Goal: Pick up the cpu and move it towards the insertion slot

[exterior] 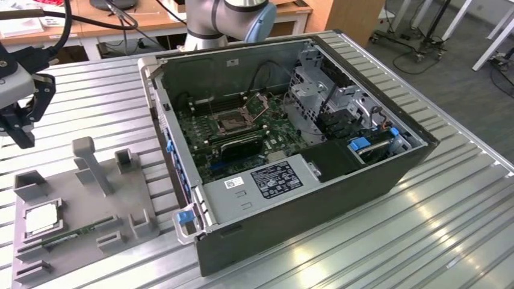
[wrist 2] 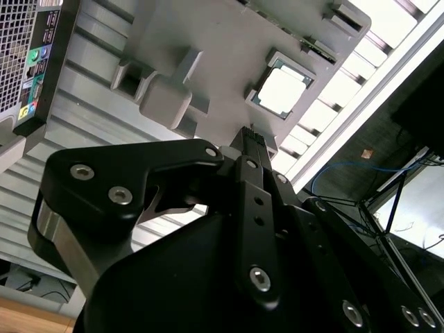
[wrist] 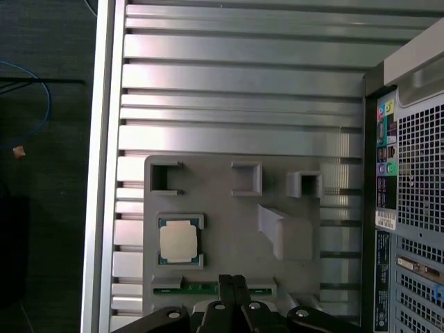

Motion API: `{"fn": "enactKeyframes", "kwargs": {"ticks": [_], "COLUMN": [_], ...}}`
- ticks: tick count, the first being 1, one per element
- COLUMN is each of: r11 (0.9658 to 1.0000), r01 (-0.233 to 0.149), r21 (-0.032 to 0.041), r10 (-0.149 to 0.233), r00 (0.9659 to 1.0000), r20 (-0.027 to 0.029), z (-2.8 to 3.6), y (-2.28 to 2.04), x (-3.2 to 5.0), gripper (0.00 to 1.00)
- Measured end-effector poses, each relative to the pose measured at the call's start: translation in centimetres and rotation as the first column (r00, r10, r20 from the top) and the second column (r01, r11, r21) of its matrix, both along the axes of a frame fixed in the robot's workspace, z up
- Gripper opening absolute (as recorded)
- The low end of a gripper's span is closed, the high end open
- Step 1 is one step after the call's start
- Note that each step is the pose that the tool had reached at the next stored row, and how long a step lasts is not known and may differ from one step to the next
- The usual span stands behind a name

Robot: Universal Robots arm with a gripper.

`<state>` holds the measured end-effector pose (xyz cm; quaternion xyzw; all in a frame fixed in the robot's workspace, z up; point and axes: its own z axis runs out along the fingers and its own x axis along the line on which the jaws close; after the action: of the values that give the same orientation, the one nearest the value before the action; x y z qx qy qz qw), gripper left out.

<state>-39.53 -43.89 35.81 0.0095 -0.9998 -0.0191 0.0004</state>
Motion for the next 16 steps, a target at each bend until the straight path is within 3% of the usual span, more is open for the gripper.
{"fn": "enactKeyframes", "kwargs": {"ticks": [16], "r11": [1.0000], "r01": [0.000], "r21": [0.0000], "r10": [0.000], "r00": [1.0000], "r20": [0.0000], "z": [-0.06], "y": [-0.05], "x": [-0.75], "gripper": [0.11]}}
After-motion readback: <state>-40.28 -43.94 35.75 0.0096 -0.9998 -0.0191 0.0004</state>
